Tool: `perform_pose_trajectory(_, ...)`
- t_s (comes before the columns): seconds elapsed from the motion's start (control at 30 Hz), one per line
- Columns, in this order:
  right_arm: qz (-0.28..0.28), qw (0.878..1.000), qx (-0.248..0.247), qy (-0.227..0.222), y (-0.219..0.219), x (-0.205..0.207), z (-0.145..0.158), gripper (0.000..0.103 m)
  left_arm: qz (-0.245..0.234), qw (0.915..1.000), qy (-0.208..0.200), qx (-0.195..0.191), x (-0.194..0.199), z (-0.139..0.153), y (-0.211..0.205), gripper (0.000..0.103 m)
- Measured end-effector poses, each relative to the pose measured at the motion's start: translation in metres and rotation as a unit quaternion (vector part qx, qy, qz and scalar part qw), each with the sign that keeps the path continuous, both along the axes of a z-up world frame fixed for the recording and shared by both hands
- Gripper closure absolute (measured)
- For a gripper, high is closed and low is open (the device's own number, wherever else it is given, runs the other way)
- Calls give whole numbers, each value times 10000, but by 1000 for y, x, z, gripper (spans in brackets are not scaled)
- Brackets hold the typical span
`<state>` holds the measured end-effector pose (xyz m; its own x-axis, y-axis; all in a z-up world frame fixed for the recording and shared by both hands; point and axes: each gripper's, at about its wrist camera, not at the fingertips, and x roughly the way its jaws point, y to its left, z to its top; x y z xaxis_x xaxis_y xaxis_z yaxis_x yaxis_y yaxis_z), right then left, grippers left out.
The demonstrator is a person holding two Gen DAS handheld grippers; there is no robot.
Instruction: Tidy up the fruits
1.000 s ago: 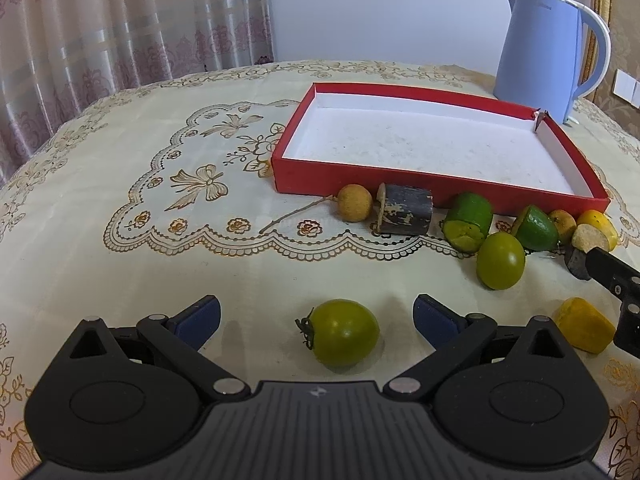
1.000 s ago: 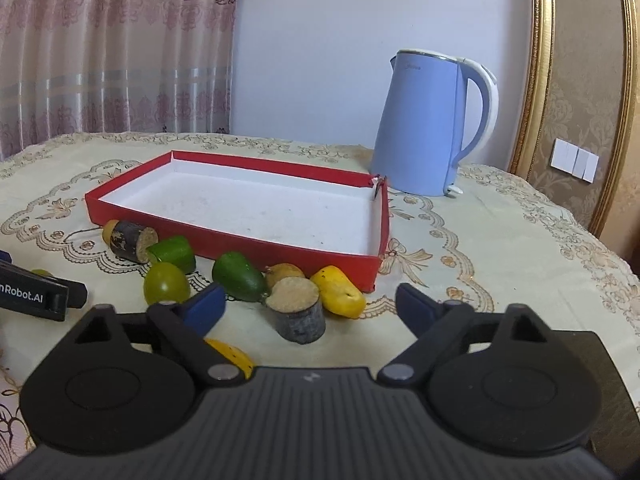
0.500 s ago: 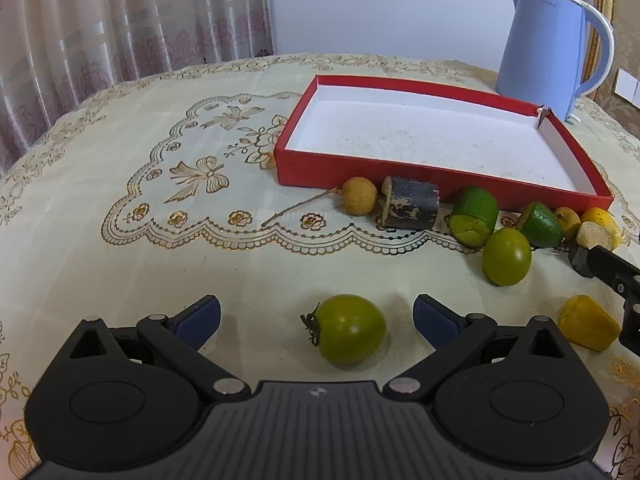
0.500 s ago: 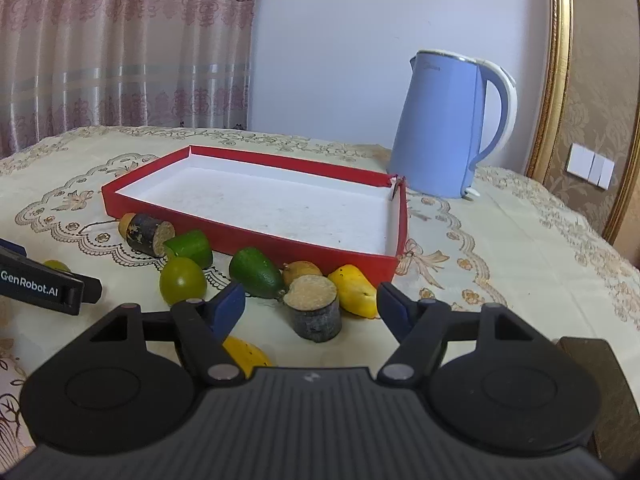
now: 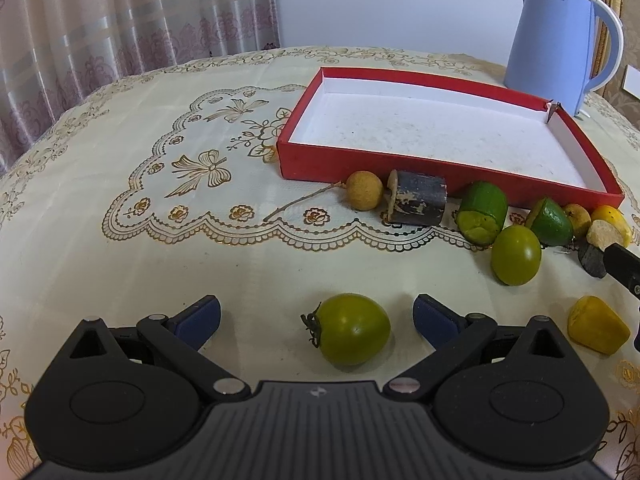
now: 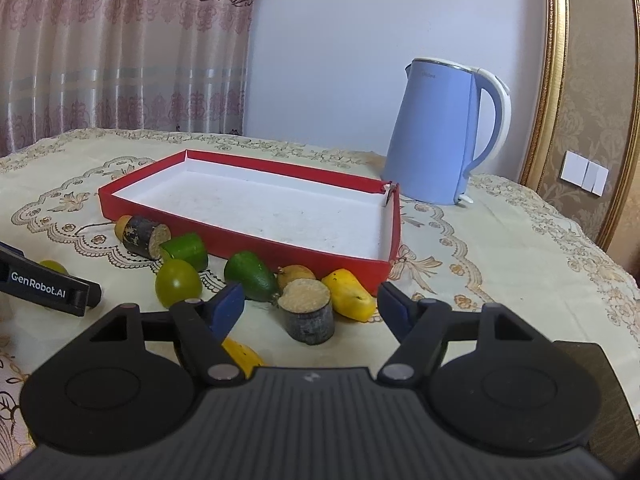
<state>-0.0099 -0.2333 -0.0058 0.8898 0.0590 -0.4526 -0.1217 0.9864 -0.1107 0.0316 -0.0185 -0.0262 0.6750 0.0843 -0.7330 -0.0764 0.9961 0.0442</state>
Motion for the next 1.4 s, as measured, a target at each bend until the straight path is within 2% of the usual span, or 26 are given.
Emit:
perform_pose_trajectory(0.37, -13, 10000, 31, -67, 1, -4, 5, 25, -17, 9991, -195, -373, -11, 5, 25, 0)
perform_pose_trajectory(0.6, 18, 10000, 64, -52, 2, -4, 1, 22, -181, 9936, -824, -754, -24, 17, 30, 0)
perform_pose_trajectory(0.7, 14, 9999, 91, -69, -1, -5, 2, 20, -515, 9939, -755, -624, -24, 19, 25, 0)
perform_pose_trajectory(0.77, 9, 9999, 94, -85, -2, -5, 3, 20, -539, 9959, -522, -501, -20, 18, 18, 0)
perform_pose_trajectory(0.83, 15, 9999, 97, -99, -2, -6, 4, 18, -580, 9978, -237, -194, -15, 13, 8, 0)
perform_pose_trajectory(0.93, 43, 9999, 86, -129, -1, -8, 4, 17, -648, 9978, -153, 28, -10, 6, 0, 0)
perform_pose_trajectory(1.23, 63, 9998, 77, -157, -1, -8, 4, 15, -101, 9992, -347, -162, 1, -8, 18, 0)
perform_pose_trajectory(1.4, 109, 9998, 49, -163, 1, -7, 4, 13, -115, 9973, -696, 181, -2, -13, 10, 0)
